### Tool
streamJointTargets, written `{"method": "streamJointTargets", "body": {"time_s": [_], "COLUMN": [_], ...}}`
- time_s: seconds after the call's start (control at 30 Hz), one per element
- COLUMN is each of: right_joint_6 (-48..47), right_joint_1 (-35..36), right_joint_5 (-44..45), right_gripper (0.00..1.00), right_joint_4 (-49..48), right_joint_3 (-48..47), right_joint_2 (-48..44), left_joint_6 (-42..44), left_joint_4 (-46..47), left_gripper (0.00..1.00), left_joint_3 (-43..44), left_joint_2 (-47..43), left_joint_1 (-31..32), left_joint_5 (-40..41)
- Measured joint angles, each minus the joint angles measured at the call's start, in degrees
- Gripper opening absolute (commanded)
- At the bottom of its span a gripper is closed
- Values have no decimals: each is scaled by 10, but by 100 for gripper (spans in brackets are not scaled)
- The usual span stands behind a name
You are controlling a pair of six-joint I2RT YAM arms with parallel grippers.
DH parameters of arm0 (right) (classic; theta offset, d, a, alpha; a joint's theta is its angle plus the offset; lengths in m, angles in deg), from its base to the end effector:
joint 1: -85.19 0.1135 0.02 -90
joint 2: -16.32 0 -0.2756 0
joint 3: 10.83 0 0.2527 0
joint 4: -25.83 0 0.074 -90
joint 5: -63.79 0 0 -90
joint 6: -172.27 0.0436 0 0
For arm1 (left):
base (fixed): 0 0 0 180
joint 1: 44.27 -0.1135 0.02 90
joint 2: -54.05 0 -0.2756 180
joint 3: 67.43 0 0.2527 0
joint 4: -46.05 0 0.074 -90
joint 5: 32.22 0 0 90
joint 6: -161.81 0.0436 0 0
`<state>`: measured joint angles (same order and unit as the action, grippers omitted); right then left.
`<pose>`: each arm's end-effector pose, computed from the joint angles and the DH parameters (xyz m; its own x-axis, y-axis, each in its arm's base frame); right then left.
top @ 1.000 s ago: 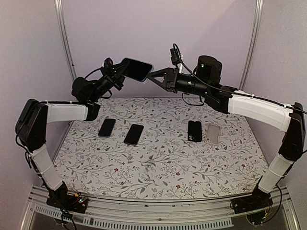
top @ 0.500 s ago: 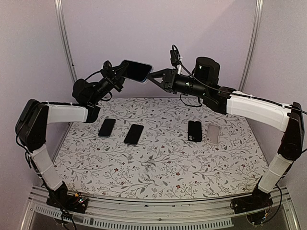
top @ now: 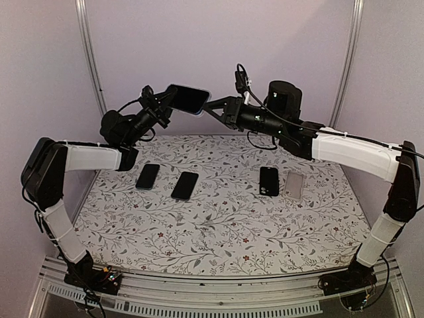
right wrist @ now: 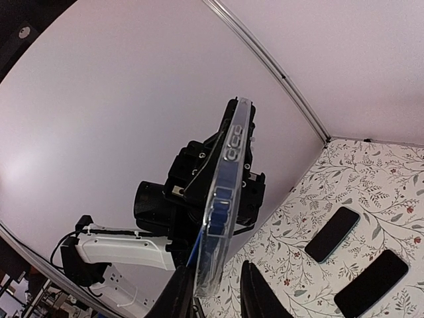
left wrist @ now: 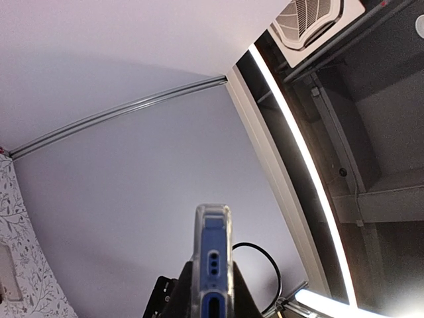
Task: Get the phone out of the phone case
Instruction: Remove the bottom left corner of the phone case from the phone.
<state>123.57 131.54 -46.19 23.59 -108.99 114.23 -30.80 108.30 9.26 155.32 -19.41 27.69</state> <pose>0.2829 0.3182 0.3926 -0.5818 0.2887 -0.7604 -0.7077 0.2810 0.6482 0.3466 -0.1847 0.3469 -0.8274 -0.5472 -0.1262 0.3831 -0.3857 -0.8393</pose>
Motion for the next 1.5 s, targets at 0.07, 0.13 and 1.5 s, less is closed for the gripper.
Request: {"method": "streamJointTargets", "body": {"time_s": [0.07, 0.13, 1.5], "right_joint_6": [0, 0, -133], "right_joint_1": [0, 1, 20], "right_joint_5": [2, 4, 29], "right_gripper": [24, 24, 31], "right_joint_4": [-3, -6, -6], "right_joint_3": [4, 8, 96], "right_joint_2": [0, 0, -42], "left_joint_6": [2, 4, 114], "left_joint_4": [-1, -1, -200], "left_gripper": [0, 0, 0], "left_joint_3": [-3, -6, -57], "left_joint_2": [0, 0, -95], "left_joint_1": [0, 0, 1], "left_joint_5": [1, 2, -45]}}
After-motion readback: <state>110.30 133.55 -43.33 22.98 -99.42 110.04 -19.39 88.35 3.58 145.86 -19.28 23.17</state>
